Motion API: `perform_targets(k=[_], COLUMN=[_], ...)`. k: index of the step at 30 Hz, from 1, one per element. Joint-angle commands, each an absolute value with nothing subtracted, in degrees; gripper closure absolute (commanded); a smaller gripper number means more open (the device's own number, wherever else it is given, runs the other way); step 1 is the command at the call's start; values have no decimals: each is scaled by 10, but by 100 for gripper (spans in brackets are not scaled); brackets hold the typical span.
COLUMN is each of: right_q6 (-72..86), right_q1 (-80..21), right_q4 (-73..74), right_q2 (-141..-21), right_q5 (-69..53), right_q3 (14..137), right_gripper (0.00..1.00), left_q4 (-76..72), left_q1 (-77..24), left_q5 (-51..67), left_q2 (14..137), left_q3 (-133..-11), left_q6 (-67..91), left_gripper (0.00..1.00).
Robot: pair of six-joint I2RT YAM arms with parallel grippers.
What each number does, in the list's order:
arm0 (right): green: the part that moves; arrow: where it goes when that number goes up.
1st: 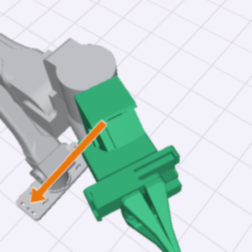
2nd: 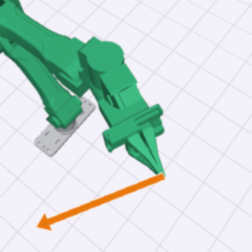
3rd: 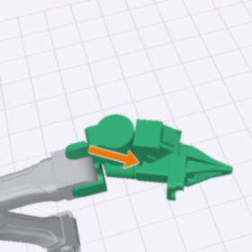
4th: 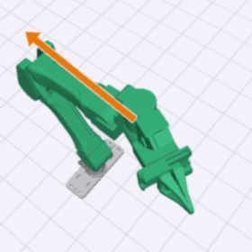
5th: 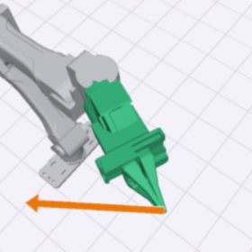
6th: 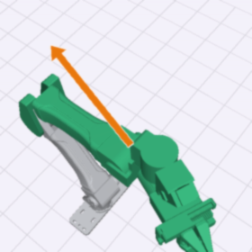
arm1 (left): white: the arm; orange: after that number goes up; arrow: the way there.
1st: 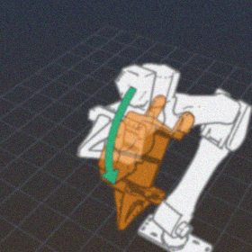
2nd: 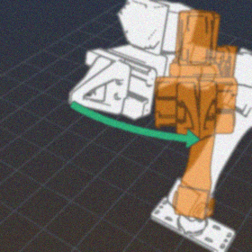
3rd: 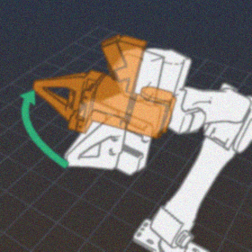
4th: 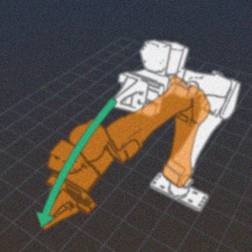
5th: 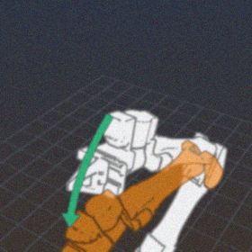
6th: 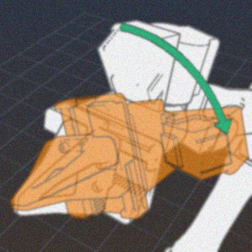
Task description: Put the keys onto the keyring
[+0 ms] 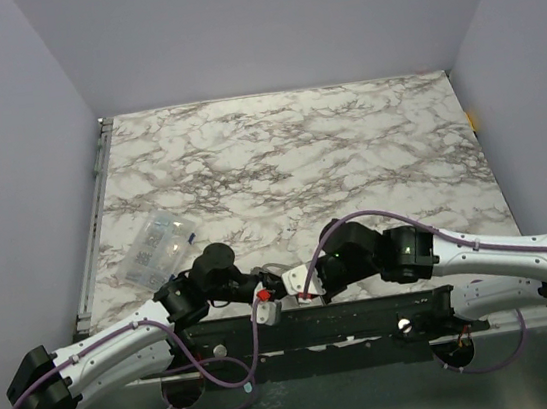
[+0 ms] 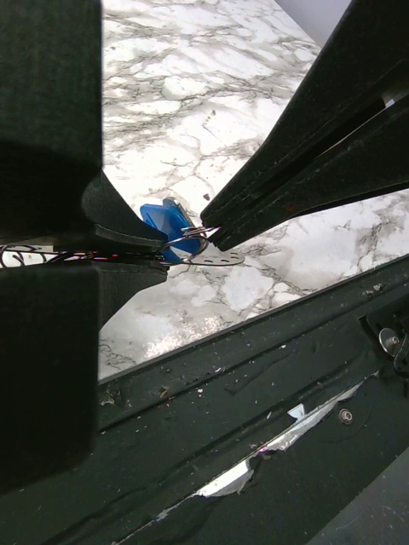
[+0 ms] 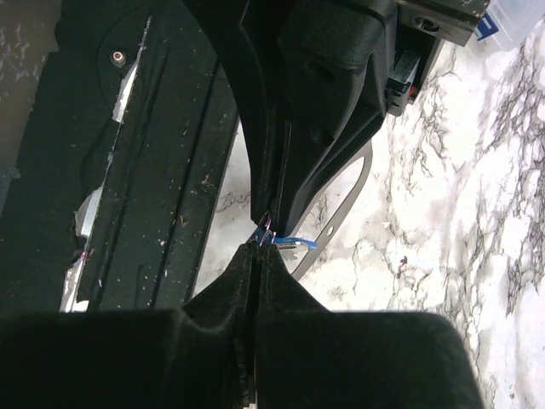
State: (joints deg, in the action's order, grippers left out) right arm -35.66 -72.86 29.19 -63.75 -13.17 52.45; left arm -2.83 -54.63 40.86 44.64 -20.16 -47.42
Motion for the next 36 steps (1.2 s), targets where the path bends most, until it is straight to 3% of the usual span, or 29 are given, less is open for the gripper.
perform_targets(k=[1,36], right_q6=[-360,-339], right_q1=[-738,-739], right_q4=[301,247], right_q2=[-628,-598], right_q5=[-137,-89], right_q3=[526,466], right_gripper=[99,99], left_q4=[-27,-25], left_q1=[-548,-548], left_q5=[396,353], left_q2=[444,410], left_q3=[-219,-216], left_q6=[-485,-491], left_gripper=[100,100])
